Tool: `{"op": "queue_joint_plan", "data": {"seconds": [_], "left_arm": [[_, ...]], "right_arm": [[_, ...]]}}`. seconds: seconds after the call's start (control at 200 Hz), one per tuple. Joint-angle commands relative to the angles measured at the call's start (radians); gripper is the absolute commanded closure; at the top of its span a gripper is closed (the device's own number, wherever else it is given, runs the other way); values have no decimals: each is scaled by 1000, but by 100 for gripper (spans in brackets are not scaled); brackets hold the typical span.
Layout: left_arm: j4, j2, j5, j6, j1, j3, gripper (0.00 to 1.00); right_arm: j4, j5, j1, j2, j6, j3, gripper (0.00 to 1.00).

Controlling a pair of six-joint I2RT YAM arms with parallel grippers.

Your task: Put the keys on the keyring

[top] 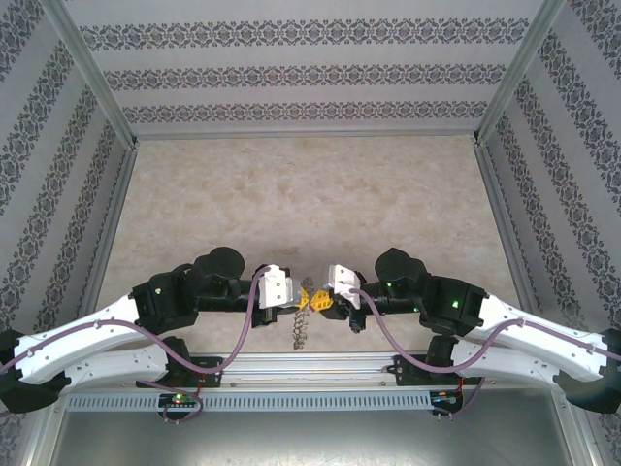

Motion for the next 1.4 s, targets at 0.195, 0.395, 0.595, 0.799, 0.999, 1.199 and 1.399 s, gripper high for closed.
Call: {"op": "queue_joint_plan", "data": {"seconds": [0.195,0.395,0.595,0.799,0.999,1.199,1.399], "left_arm": [[122,-29,59,-12,-8,-8,100],[129,-37,62,-21,-7,-12,100],[136,-60,44,-18,-8,-21,100],[187,-73,59,-37,-8,-46,100],[389,-102,106,-125,-8,-151,100],[438,-127,116,-135,-8,-189,100],[463,-132,135,-135,-5,-196,100]], "right_arm": [[34,-15,-25,7,3,-5,100],[60,-46,-44,26,9,-12,100],[48,-45,-45,-20,25,-17,100],[74,-26,-36,-134,45,-57,71],[160,-32,6,-146,23,-82,67],[187,-62,10,-94,16,-70,69],[190,-45,11,-46,6,-65,75]]}}
